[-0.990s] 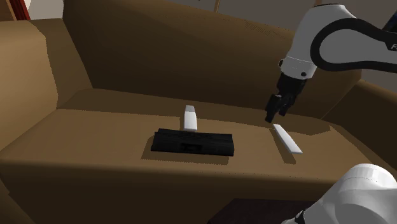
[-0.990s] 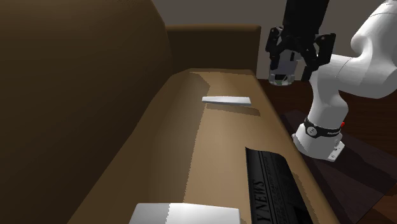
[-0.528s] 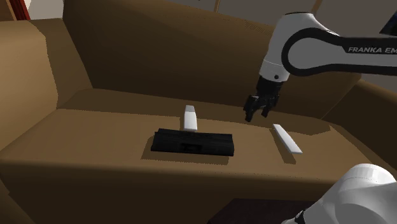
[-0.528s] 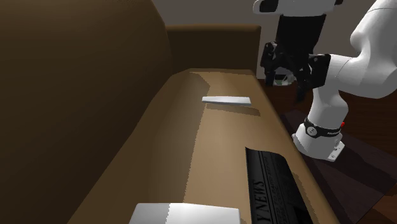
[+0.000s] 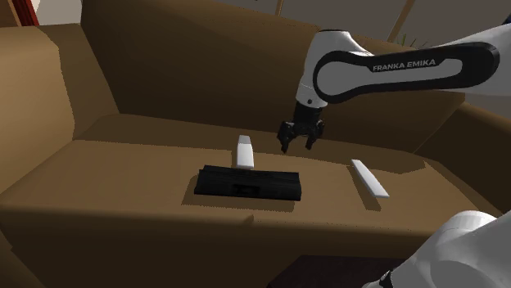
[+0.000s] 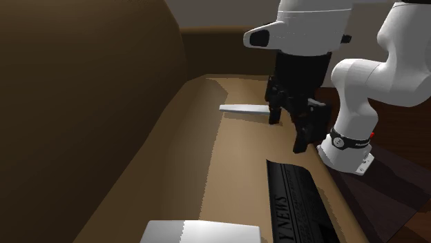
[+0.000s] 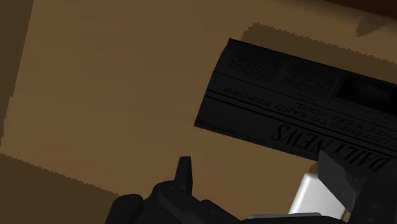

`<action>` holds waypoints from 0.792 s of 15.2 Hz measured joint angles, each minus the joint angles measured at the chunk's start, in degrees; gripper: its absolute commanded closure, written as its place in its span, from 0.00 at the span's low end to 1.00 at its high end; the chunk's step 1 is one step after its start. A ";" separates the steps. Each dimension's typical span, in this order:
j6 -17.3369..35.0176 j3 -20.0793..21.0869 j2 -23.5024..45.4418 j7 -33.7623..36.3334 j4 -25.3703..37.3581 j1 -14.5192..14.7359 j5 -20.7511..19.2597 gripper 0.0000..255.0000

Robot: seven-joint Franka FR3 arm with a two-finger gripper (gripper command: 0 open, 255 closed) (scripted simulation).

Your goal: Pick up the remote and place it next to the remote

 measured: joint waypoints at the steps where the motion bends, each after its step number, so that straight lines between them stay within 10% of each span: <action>1: 1.24 0.38 2.14 1.44 1.00 -0.10 -0.14 0.00; 12: 7.05 1.76 26.73 16.78 20.70 0.29 -3.89 0.00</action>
